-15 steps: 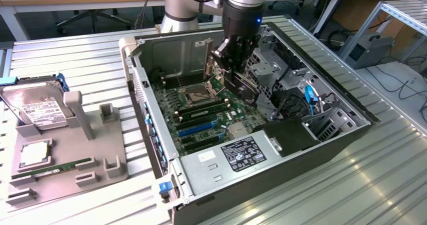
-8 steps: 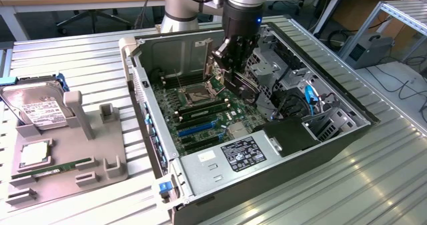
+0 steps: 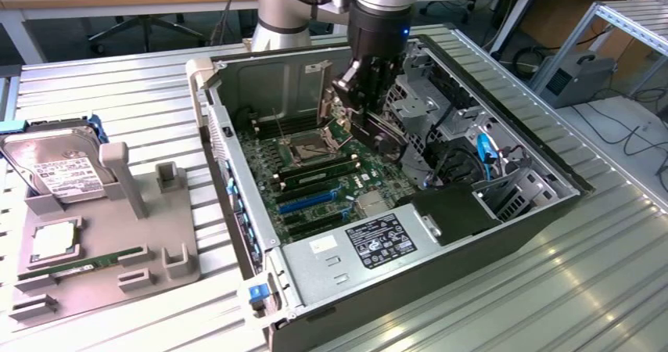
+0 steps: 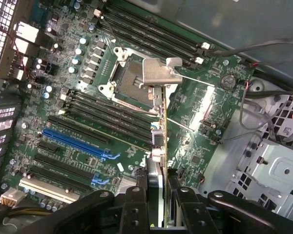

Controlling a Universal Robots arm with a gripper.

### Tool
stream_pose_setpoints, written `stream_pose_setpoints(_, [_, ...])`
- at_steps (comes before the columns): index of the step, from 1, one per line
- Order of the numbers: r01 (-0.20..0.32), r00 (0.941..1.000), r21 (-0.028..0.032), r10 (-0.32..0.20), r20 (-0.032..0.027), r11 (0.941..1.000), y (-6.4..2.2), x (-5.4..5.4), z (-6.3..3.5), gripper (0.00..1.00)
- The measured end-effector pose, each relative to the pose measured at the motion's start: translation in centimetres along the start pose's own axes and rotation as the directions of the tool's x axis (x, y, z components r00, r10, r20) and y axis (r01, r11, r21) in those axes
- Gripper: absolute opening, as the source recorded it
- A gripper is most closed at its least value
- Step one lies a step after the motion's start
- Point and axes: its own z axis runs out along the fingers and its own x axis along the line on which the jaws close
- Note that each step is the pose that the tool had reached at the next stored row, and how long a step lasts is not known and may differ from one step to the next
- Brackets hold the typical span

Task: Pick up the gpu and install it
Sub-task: 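Insert the gpu into the slot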

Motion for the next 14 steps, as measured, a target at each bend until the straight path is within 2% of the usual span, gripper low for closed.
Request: stream_pose_setpoints(14, [0.046, 0.9989, -0.0010, -0.046, 0.0038, 0.9989, 0.00, 0.00, 0.00, 0.27])
